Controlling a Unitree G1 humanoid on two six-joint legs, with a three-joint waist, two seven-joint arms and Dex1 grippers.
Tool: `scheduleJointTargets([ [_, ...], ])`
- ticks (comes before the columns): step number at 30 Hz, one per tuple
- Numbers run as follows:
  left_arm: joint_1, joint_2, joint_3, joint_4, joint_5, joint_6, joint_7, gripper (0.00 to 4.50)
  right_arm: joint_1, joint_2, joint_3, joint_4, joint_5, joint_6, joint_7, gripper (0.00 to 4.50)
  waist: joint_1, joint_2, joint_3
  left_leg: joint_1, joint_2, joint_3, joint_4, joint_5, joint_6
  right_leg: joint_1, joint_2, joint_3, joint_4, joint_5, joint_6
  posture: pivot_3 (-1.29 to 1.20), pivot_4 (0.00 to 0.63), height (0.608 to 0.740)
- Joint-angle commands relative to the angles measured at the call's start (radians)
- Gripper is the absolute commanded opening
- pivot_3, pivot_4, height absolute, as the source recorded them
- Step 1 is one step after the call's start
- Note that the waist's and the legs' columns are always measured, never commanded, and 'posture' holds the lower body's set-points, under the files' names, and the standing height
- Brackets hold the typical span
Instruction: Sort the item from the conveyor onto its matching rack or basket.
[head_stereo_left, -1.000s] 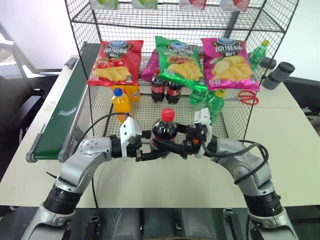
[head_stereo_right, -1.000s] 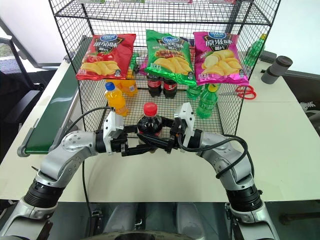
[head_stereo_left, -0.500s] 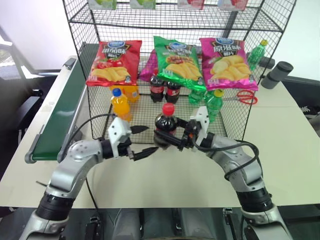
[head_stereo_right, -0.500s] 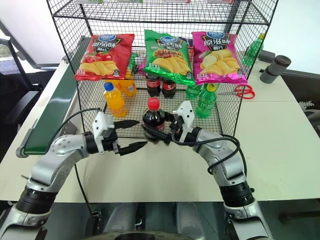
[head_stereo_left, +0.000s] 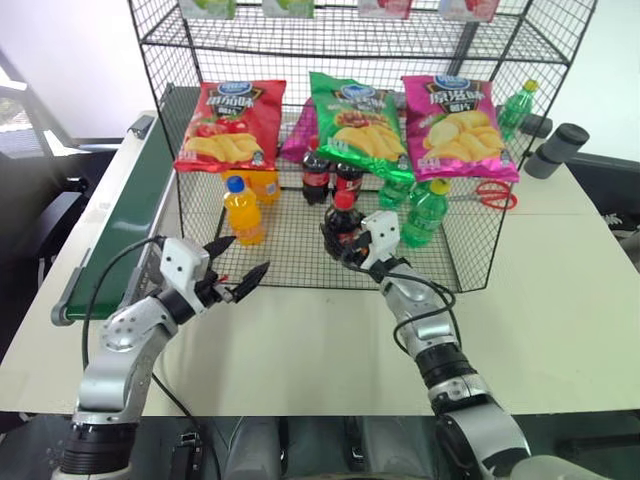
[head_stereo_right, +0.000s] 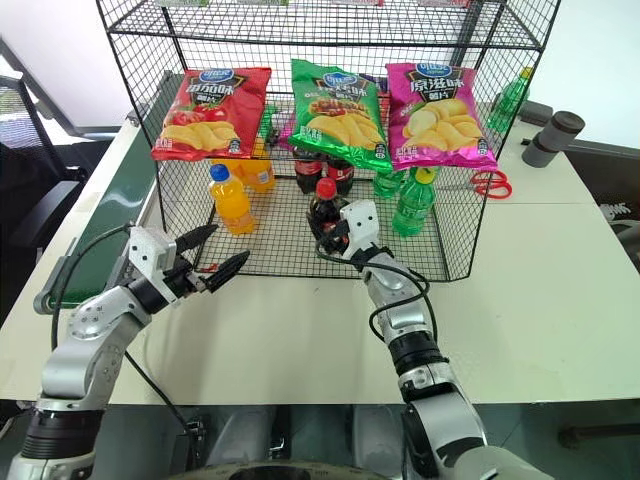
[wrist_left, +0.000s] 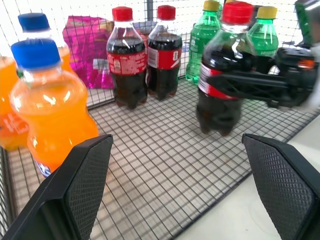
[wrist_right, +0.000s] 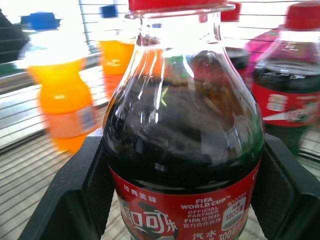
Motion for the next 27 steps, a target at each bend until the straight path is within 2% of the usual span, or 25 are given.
scheduleJointTargets([
  [1,0.015,-0.018,-0.027,-0.050,0.019,-0.030,0.016,4.40,-0.081,0.027,-0.035,0.089,-0.008,-0.110,-0.036,3.00,-0.001,0.000,0.000,0.000,0.000,0.000,0.000,0.000,0.000,0.000,0.000,0.000,0.000,0.000,0.000,0.00,0.150,0.740],
  [11,-0.001,-0.041,-0.062,-0.046,0.027,-0.026,0.027,4.40,-0.178,0.051,-0.071,0.297,0.000,-0.161,-0.021,3.00,-0.018,0.000,0.000,0.000,0.000,0.000,0.000,0.000,0.000,0.000,-0.001,0.000,0.001,0.000,0.000,0.00,0.150,0.740],
  [13,-0.006,-0.043,-0.069,-0.046,0.027,-0.025,0.027,4.50,-0.181,0.055,-0.079,0.304,0.006,-0.162,-0.010,4.03,-0.023,0.000,0.000,0.000,0.000,0.000,0.000,0.000,0.000,0.000,-0.001,0.000,0.001,0.000,0.000,0.00,0.150,0.740],
  [14,-0.008,-0.044,-0.072,-0.045,0.027,-0.024,0.027,4.50,-0.182,0.056,-0.082,0.304,0.007,-0.163,-0.006,4.38,-0.023,0.000,0.000,0.000,0.000,0.000,0.000,0.000,0.000,0.000,-0.001,0.000,0.002,0.000,0.000,0.00,0.150,0.740],
  [15,-0.010,-0.045,-0.073,-0.045,0.027,-0.024,0.027,4.50,-0.181,0.057,-0.085,0.303,0.008,-0.164,-0.003,4.45,-0.024,0.000,0.000,0.000,0.000,0.000,0.000,0.000,0.000,0.000,-0.001,0.000,0.002,0.000,0.000,0.00,0.150,0.740],
  [21,-0.024,-0.047,-0.075,-0.044,0.025,-0.014,0.029,4.50,-0.163,0.041,-0.081,0.257,-0.004,-0.191,0.019,4.45,-0.024,0.000,0.000,0.001,0.000,0.000,0.000,0.000,0.000,0.000,-0.001,0.000,0.003,0.000,0.000,0.00,0.150,0.740],
  [27,-0.034,-0.048,-0.066,-0.048,0.014,0.008,0.037,4.50,-0.089,0.002,-0.087,0.091,0.040,-0.176,0.102,4.45,-0.023,0.000,0.000,0.001,0.000,0.000,0.000,0.000,0.000,0.000,-0.002,0.000,0.003,0.000,0.000,0.00,0.150,0.740],
])
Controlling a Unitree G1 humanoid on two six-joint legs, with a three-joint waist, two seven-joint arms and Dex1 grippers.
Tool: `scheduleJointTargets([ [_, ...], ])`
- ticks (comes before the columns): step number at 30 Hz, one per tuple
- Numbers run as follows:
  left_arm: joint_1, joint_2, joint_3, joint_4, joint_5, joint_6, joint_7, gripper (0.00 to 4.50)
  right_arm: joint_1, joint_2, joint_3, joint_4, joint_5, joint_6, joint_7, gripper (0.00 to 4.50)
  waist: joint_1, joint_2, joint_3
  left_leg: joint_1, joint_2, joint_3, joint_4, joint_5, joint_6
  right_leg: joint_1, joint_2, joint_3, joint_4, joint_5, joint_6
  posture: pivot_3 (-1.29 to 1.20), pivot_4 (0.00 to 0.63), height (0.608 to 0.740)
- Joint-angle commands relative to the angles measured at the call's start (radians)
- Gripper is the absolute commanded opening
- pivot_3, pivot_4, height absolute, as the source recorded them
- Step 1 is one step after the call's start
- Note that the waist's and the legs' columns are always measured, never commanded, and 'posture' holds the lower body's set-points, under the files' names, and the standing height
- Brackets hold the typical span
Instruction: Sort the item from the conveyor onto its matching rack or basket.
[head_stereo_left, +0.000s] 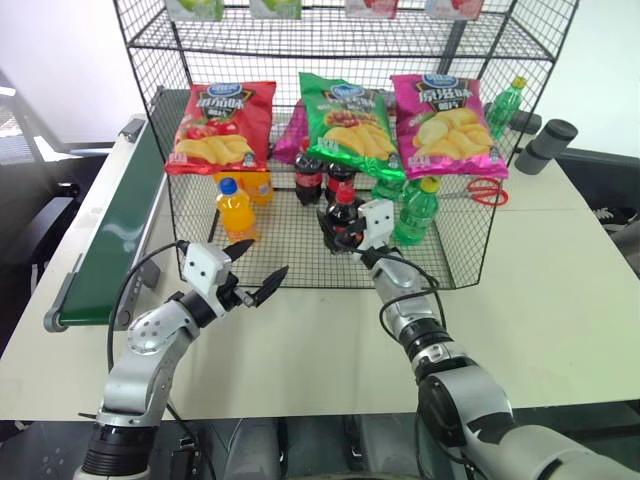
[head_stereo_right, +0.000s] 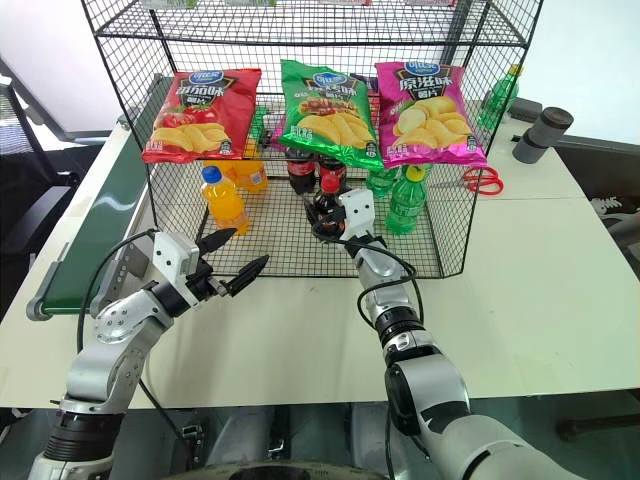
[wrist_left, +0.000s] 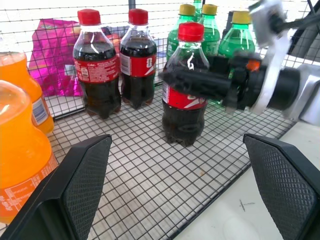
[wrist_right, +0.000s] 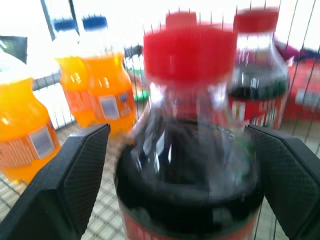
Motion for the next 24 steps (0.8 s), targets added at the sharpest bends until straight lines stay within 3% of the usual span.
scheduleJointTargets([
  [1,-0.011,-0.001,0.008,-0.035,-0.012,0.002,0.007,4.50,0.043,-0.026,-0.009,-0.148,0.040,0.012,0.057,4.45,0.000,0.000,0.000,0.000,0.000,0.000,0.000,0.000,0.000,0.000,0.000,0.000,0.000,0.000,0.000,0.00,0.150,0.740],
  [7,-0.013,0.002,0.013,-0.034,-0.019,0.008,0.009,4.50,0.163,-0.109,0.006,-0.388,0.071,0.125,0.136,4.45,0.000,0.000,0.000,0.000,0.000,0.000,0.000,0.000,0.000,0.000,0.000,0.000,0.000,0.000,0.000,0.00,0.150,0.740],
  [14,-0.028,0.023,0.033,-0.012,-0.019,0.031,0.009,4.50,0.389,-0.315,-0.013,-0.762,0.185,0.380,0.292,4.45,0.006,0.000,0.000,0.000,0.000,0.000,0.000,0.000,0.000,0.000,0.000,0.000,-0.001,0.000,0.000,0.00,0.150,0.740],
  [20,-0.020,0.082,0.073,0.019,-0.028,0.047,-0.015,4.50,0.608,-0.538,-0.111,-1.023,0.315,0.574,0.404,4.45,0.011,0.001,0.000,0.000,0.000,0.000,0.000,0.000,0.000,0.001,0.000,0.000,-0.001,0.000,0.000,0.00,0.150,0.740],
  [24,-0.004,0.130,0.091,0.037,-0.027,0.044,-0.051,4.50,0.699,-0.624,-0.188,-1.091,0.362,0.636,0.431,4.45,0.008,0.001,0.000,0.001,0.000,-0.001,0.000,0.000,0.000,0.002,0.000,0.000,-0.002,0.000,0.000,0.00,0.150,0.740],
])
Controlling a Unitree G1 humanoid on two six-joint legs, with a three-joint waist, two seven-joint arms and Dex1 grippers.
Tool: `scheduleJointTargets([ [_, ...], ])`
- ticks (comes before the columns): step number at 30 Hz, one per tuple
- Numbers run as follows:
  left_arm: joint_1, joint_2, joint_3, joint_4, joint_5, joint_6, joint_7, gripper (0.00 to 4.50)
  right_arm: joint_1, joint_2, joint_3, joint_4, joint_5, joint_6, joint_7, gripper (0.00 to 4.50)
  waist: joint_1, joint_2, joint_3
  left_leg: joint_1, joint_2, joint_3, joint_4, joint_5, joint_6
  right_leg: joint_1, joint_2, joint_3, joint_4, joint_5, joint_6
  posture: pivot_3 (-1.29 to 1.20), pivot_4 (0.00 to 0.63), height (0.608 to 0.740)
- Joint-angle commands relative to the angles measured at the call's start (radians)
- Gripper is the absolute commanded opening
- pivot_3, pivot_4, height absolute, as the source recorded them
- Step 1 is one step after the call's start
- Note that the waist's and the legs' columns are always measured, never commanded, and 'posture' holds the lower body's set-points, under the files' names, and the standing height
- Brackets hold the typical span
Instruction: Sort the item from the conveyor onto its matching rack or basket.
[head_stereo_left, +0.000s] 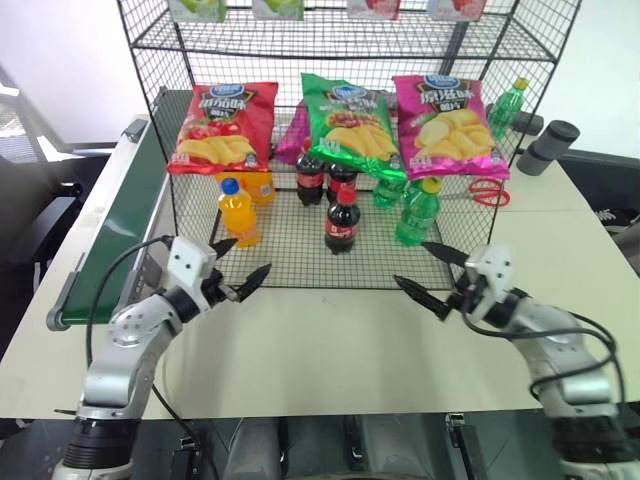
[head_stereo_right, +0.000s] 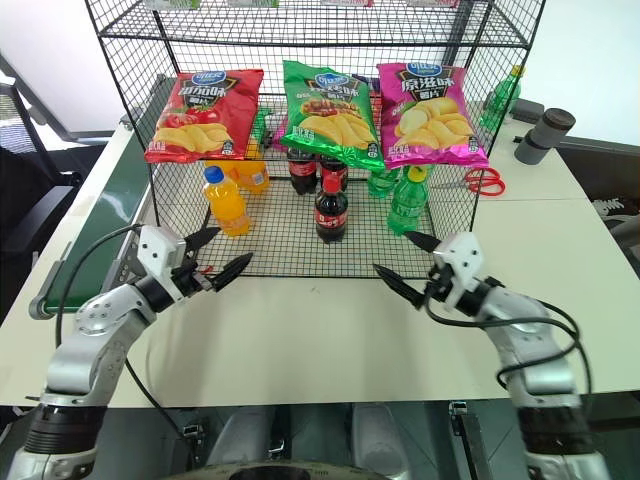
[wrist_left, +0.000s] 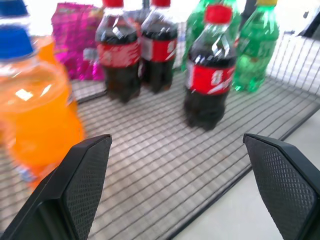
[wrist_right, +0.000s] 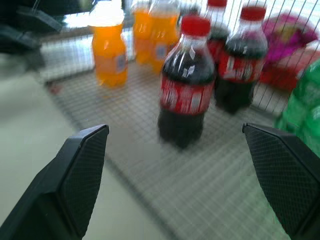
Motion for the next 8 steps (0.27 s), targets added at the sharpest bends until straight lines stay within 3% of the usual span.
scheduleJointTargets([
  [1,0.015,0.038,0.038,-0.005,-0.016,-0.012,-0.045,4.50,0.040,-0.048,-0.084,-0.086,0.060,0.045,0.019,4.45,0.000,0.000,0.000,0.000,0.000,0.000,0.000,0.000,0.000,0.000,0.000,0.000,0.000,0.000,0.000,0.00,0.150,0.740],
  [8,0.047,0.101,0.089,-0.004,-0.056,0.000,-0.120,4.50,0.060,-0.074,-0.150,-0.085,0.063,0.075,0.005,4.45,0.005,0.000,0.000,0.000,0.000,0.000,0.000,0.000,0.000,0.000,0.000,0.000,-0.001,0.000,0.000,0.00,0.150,0.740],
])
